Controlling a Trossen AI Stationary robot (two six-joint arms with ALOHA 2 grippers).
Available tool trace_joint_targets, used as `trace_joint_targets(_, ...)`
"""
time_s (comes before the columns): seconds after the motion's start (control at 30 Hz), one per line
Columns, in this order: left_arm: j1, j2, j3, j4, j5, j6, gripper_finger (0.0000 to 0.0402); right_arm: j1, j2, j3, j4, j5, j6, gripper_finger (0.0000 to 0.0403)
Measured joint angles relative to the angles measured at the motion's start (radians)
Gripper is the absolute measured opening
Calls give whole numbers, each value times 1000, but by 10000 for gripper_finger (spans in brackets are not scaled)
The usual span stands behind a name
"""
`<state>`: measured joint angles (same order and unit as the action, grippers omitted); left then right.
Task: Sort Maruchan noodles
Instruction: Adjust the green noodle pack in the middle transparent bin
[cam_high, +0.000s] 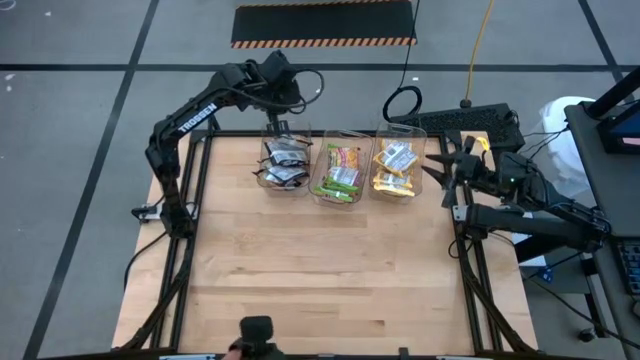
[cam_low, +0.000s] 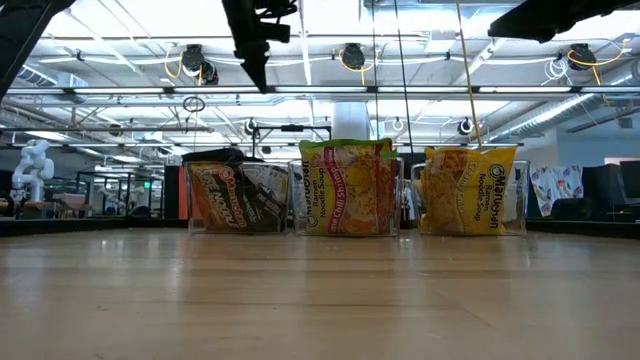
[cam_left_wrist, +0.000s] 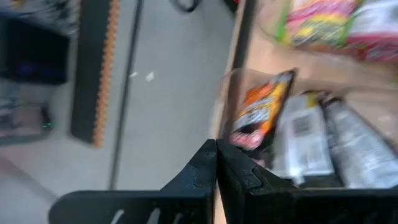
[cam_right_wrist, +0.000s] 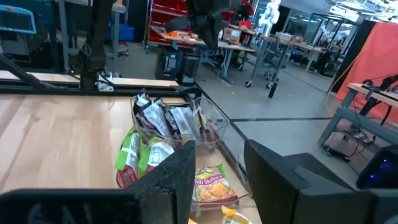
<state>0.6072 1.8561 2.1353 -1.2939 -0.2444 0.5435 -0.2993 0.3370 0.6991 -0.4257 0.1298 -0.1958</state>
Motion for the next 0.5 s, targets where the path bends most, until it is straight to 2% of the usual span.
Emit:
trace_joint_targets(0.13,37,6,0,46,257,-19,12,0,5,0,4,30,0,132)
trace_joint_targets(0.2,44,10,0,90,332,-34,12,0,5,0,4,55,0,132)
trace_joint_targets(0.4,15,10,0,258,348,-140,12,0,6,0,4,52,16,132)
trace_joint_targets(0.5,-9,10,0,298,348,-139,12,0,6,0,4,51,60,132)
